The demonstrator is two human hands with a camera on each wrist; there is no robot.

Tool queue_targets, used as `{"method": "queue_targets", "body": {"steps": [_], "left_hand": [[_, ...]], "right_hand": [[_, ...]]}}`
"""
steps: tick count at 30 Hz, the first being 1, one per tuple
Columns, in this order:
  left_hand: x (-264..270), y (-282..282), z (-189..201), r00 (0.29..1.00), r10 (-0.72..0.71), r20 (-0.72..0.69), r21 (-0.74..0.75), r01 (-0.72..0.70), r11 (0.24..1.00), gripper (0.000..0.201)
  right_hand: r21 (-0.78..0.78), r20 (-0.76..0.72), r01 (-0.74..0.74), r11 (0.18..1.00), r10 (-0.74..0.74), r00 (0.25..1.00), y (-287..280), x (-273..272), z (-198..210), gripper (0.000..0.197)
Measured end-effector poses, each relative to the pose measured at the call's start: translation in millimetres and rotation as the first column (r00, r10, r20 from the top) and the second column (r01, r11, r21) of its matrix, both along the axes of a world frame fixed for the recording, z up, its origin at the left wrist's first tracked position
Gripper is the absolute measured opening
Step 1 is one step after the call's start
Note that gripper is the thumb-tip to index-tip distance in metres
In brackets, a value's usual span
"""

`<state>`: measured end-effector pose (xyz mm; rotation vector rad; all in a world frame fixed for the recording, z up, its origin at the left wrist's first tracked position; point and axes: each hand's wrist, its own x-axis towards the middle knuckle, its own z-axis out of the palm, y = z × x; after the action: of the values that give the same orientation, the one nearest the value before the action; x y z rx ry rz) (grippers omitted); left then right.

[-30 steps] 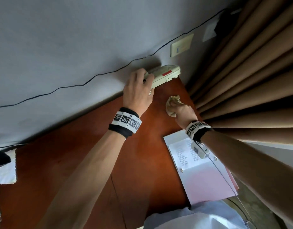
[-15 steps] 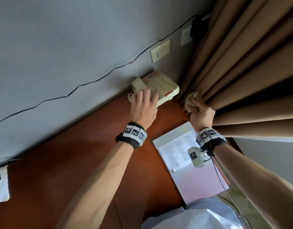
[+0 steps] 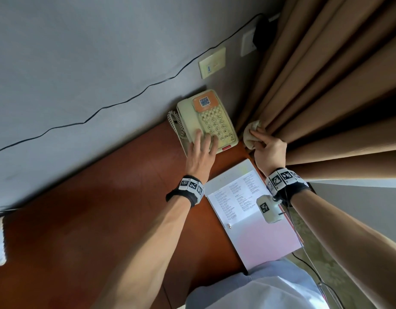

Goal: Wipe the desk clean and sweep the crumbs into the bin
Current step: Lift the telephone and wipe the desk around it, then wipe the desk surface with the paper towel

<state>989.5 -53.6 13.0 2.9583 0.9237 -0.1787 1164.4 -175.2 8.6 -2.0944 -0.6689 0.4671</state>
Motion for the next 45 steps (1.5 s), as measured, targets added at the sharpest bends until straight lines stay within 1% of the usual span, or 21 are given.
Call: {"method": "queue_targets", "body": {"steps": [6,8,11,13,15,18,21,23,26,28,30,31,34,36,38,39,40,41,43,44,45], "left_hand": [[-4.2,-4.6,-14.2,0.993,-0.066,-0.094,-0.015,0.064,0.998,0.062],[-4.3,-1.7,-9.7,0.99,-0.072,-0.123,-0.049,0.066,0.997,0.067],[-7.3,2.9,5.1,0.974,-0.127,-0.186,-0.099,0.11,0.989,0.082],[-14.0,1.2,15.2,0.975,-0.152,-0.161,-0.113,0.134,0.984,0.08],[-28.2,-5.8,25.7,0.988,-0.109,-0.109,-0.144,0.093,0.985,0.071],[-65.8,-23.7,38.5,0.998,0.041,-0.041,-0.179,-0.048,0.983,0.061],[-121.7,-46.2,44.3,0.975,0.211,-0.073,-0.217,-0.222,0.95,0.057],[-168.5,-63.4,48.8,0.948,0.302,-0.101,-0.205,-0.316,0.926,0.055],[-241.5,-85.8,51.2,0.889,0.427,-0.165,-0.224,-0.455,0.862,0.055],[-288.8,-101.8,54.2,0.836,0.507,-0.21,-0.238,-0.547,0.803,0.056],[-331.8,-116.5,57.7,0.784,0.578,-0.226,-0.256,-0.62,0.741,0.055],[-351.0,-123.1,60.6,0.757,0.616,-0.221,-0.277,-0.654,0.704,0.054],[-404.0,-134.9,64.8,0.703,0.695,-0.152,-0.361,-0.694,0.623,0.047],[-433.6,-137.2,70.4,0.679,0.731,-0.065,-0.444,-0.676,0.589,0.041],[-456.4,-137.8,81.2,0.636,0.77,0.041,-0.525,-0.642,0.558,0.034],[-466.8,-137.5,88.1,0.603,0.793,0.09,-0.563,-0.626,0.54,0.031],[-477.9,-137.0,94.8,0.566,0.814,0.132,-0.595,-0.612,0.522,0.029],[-488.4,-136.1,100.6,0.539,0.827,0.161,-0.617,-0.599,0.511,0.028],[-510.4,-132.3,107.9,0.512,0.836,0.197,-0.641,-0.578,0.505,0.029],[-521.1,-130.3,109.7,0.495,0.844,0.208,-0.656,-0.569,0.495,0.029],[-532.0,-128.8,110.5,0.475,0.853,0.215,-0.676,-0.558,0.481,0.028]], "right_hand": [[-0.063,-0.022,-0.042,0.997,0.041,0.999,-6.9,-3.3,-0.1,0.044],[-0.083,-0.018,-0.056,0.995,0.055,0.998,-8.7,-3.7,2.2,0.044],[-0.094,-0.019,-0.078,0.993,0.077,0.997,-11.8,-6.9,8.3,0.043],[-0.076,-0.018,-0.101,0.992,0.1,0.995,-13.6,-12.5,14.5,0.042],[-0.065,-0.02,-0.129,0.99,0.128,0.992,-14.8,-20.3,19.2,0.041],[-0.041,-0.015,-0.213,0.976,0.213,0.977,-16.8,-40.4,26.8,0.04],[0.032,-0.004,-0.366,0.93,0.366,0.931,-20.9,-71.8,42.4,0.033],[0.079,0.001,-0.47,0.879,0.471,0.882,-24.5,-98.8,53.0,0.029],[0.026,0.01,-0.593,0.805,0.593,0.805,-26.5,-141.9,55.9,0.031],[-0.014,-0.055,-0.655,0.755,0.654,0.755,-29.0,-170.6,47.9,0.026],[-0.055,-0.131,-0.683,0.729,0.673,0.728,-31.0,-200.0,43.6,0.021],[-0.08,-0.142,-0.697,0.713,0.684,0.716,-32.1,-215.7,42.9,0.022],[-0.113,-0.127,-0.761,0.638,0.751,0.648,-30.5,-270.0,46.6,0.04],[-0.124,-0.098,-0.789,0.601,0.784,0.613,-26.8,-313.1,55.9,0.043],[-0.128,-0.036,-0.823,0.554,0.827,0.562,-25.3,-358.8,69.8,0.041],[-0.109,0.005,-0.85,0.515,0.856,0.518,-25.2,-382.3,78.6,0.039],[-0.074,0.055,-0.891,0.447,0.894,0.444,-24.9,-406.3,85.0,0.033],[-0.03,0.125,-0.936,0.352,0.93,0.346,-25.7,-429.2,91.4,0.027],[-0.028,0.26,-0.985,0.168,0.953,0.155,-26.2,-469.8,97.8,0.027],[-0.061,0.312,-0.99,0.127,0.944,0.102,-27.3,-486.5,96.1,0.03],[-0.097,0.361,-0.989,0.115,0.93,0.073,-29.2,-500.9,91.9,0.039]]}}
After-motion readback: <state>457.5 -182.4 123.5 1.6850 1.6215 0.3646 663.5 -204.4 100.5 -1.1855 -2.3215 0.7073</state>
